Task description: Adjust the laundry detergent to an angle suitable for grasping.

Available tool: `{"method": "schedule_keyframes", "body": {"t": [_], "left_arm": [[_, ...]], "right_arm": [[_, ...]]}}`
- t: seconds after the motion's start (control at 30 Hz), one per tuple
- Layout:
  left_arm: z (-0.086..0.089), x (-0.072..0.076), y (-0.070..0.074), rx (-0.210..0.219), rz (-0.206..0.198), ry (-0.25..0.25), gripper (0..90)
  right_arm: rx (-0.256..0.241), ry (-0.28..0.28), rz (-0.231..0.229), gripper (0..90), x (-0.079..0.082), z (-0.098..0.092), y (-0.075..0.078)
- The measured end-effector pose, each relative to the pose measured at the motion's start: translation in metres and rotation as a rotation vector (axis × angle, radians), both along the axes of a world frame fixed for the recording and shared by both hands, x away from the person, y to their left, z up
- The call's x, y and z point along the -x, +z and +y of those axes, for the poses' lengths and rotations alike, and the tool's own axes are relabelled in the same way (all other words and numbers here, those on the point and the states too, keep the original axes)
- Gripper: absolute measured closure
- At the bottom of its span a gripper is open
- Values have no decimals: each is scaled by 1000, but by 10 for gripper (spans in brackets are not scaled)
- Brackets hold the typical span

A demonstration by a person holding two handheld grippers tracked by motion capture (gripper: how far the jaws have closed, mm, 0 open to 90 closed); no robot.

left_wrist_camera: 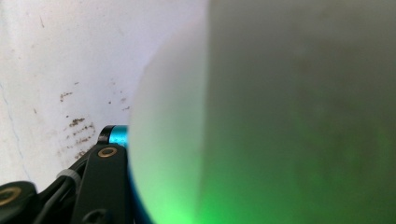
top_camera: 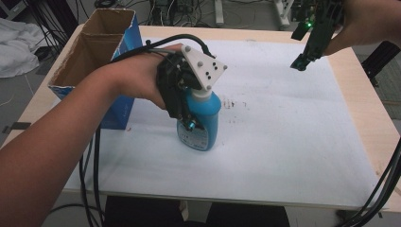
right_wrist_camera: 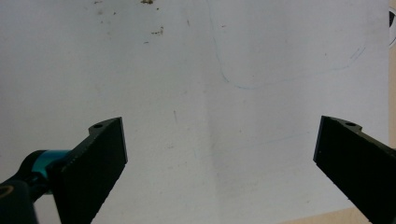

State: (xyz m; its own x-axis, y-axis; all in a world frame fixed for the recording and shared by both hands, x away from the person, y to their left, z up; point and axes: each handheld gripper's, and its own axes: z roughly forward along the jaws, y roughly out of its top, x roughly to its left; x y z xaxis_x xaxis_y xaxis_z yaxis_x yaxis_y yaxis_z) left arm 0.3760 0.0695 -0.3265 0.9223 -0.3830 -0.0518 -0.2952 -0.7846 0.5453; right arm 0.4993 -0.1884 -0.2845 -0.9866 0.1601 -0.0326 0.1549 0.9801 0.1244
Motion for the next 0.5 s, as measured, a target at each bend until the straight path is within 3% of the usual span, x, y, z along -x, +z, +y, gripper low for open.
{"method": "schedule_keyframes", "body": {"t": [0.07, 0.23, 0.5], "left_arm": [[1, 0, -2, -10, 8, -2, 439], [8, -1, -5, 17, 20, 12, 438], [6, 6, -4, -4, -15, 8, 432]], "right_arm": [[-2, 3, 1, 19, 0, 0, 0], [-2, -1, 0, 19, 0, -1, 0], [-6, -2, 2, 19, -1, 1, 0]]}}
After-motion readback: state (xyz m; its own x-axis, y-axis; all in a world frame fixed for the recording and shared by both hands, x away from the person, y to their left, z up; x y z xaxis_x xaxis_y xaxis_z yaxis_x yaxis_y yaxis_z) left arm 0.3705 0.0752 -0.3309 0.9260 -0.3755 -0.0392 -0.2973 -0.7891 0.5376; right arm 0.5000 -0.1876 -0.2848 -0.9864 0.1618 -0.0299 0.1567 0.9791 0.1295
